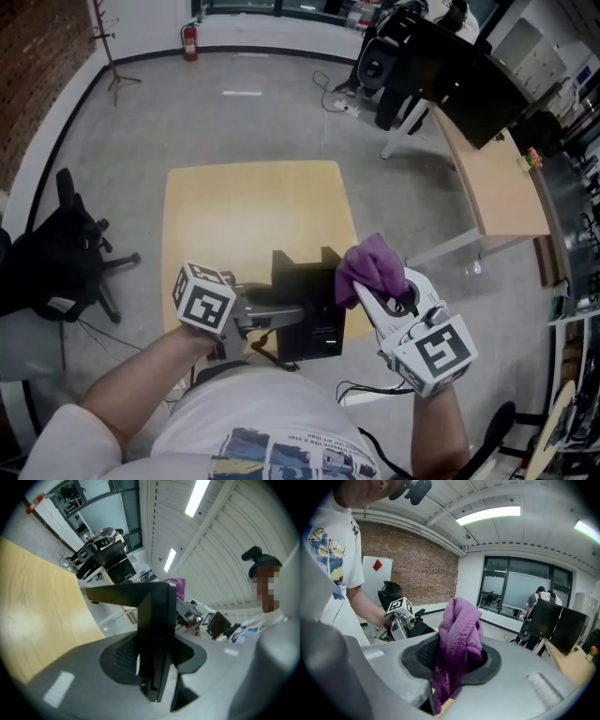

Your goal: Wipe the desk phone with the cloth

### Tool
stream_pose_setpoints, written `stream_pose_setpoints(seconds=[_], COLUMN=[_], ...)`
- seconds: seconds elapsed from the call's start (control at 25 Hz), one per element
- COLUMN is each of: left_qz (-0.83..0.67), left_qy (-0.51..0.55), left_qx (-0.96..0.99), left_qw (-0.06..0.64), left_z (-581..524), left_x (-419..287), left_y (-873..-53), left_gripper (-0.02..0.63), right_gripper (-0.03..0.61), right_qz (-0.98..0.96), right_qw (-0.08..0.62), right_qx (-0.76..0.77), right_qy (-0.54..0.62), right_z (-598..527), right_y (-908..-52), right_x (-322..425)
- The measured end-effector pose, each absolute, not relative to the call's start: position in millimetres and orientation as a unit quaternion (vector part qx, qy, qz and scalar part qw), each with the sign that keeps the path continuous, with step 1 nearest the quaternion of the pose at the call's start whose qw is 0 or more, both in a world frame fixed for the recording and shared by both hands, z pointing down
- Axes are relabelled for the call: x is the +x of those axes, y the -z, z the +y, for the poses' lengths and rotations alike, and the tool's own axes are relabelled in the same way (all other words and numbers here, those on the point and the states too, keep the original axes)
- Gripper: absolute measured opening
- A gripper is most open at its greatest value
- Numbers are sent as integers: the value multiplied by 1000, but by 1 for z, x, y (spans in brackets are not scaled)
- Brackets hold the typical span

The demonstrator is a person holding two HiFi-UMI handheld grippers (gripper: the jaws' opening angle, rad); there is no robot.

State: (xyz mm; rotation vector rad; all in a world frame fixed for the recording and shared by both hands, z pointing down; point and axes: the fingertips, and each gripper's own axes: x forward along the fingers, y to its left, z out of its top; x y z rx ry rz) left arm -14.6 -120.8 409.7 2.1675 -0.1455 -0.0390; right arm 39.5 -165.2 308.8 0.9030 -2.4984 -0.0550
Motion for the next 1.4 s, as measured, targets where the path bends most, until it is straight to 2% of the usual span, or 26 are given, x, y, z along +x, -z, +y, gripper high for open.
stream_pose_setpoints(seconds=[0.52, 0.84, 1.4], left_qz=[-70, -81, -34], left_qy=[50, 52, 25], left_qx=[881, 878, 883], left_qw=[466, 468, 468], left_z=[-129, -133, -93], left_x=[-33, -36, -11], left_y=[-401, -398, -397], left_gripper=[181, 181, 181], right_gripper=[106, 106, 106], right_qz=[-916, -908, -946], right_qw=[236, 267, 156], right_qx=[311, 292, 282], right_qy=[-96, -136, -33], right_z=[-104, -65, -132], right_y=[-379, -410, -268], right_x=[62, 78, 64])
